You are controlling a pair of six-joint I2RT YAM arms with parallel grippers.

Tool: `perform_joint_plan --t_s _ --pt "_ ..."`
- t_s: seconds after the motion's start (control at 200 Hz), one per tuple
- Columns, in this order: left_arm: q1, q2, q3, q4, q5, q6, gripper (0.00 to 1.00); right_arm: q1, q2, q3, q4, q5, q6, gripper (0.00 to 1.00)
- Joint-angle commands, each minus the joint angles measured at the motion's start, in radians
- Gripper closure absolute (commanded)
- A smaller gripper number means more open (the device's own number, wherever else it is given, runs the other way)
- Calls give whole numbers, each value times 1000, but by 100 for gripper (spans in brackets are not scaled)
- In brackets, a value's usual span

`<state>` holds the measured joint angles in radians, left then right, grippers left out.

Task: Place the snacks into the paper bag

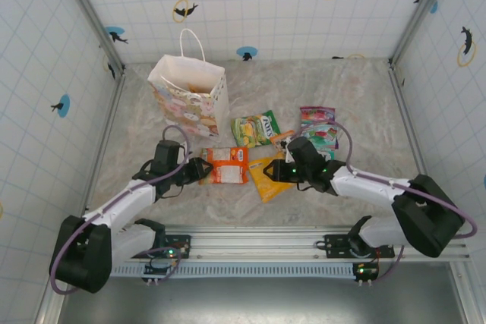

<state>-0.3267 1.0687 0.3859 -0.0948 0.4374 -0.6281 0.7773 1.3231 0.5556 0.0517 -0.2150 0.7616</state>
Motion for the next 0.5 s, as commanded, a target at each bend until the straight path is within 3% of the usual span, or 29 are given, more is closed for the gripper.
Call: perform_joint_plan --t_s 0.0,0.195,0.49 --pt "-11 3 -2 21 14 -1 54 -13 -4 -6 -21 -4 31 51" --pt "-16 18 9 17 21 14 54 -74 -103 -39 -118 14 2 50" --pt "-51 33 25 43 98 61 54 -271 -93 -11 -276 -140 -272 47"
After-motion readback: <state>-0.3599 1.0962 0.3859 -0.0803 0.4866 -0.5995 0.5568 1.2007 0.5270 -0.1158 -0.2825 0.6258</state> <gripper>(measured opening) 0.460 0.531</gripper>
